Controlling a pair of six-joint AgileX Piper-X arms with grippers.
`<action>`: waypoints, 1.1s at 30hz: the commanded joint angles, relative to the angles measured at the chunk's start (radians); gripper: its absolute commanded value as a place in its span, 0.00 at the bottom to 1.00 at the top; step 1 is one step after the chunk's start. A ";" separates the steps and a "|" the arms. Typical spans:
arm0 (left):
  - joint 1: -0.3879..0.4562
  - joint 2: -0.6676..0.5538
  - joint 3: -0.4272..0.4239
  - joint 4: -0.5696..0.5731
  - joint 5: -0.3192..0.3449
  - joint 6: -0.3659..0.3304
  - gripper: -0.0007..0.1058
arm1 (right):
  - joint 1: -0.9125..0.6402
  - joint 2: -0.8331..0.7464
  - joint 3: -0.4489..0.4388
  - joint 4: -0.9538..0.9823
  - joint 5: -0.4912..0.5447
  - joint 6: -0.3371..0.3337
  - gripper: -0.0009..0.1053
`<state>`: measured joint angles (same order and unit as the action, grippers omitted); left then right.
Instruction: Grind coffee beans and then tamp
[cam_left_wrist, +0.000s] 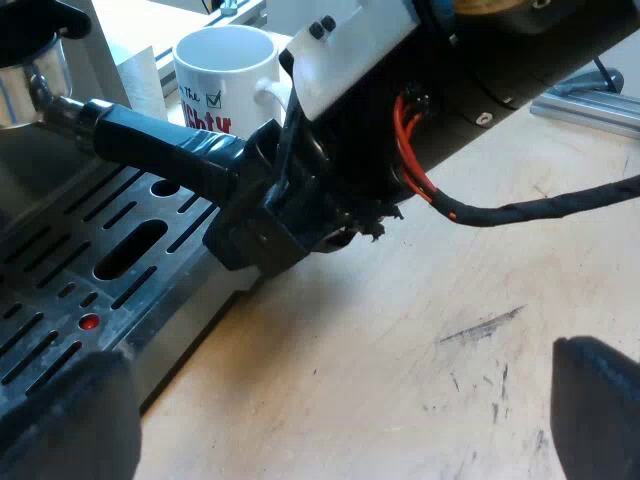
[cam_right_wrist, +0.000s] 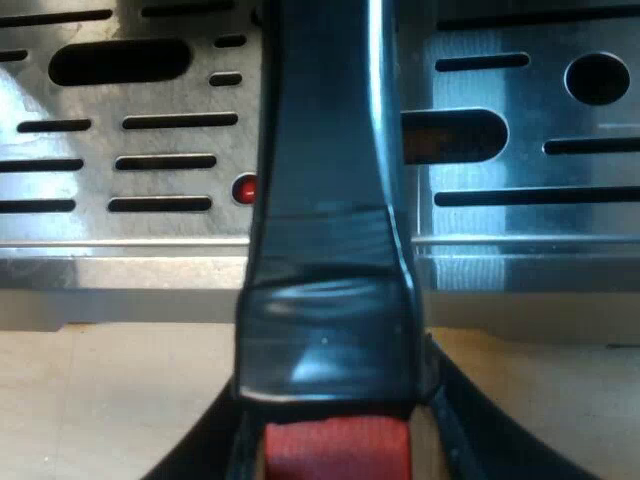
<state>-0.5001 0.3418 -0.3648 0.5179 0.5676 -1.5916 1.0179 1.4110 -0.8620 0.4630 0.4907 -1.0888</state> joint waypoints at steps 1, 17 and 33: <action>-0.005 0.003 -0.001 -0.015 0.012 -0.003 0.79 | -0.001 -0.006 -0.011 -0.017 -0.001 -0.030 0.01; -0.005 0.003 -0.001 -0.015 0.012 -0.003 0.79 | -0.001 -0.006 -0.011 -0.017 -0.001 -0.030 0.01; -0.005 0.003 0.012 -0.024 0.012 -0.003 0.79 | 0.014 -0.022 -0.011 0.007 0.007 -0.030 0.01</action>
<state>-0.5001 0.3418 -0.3511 0.5102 0.5676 -1.5916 1.0222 1.4110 -0.8620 0.4785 0.4946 -1.0878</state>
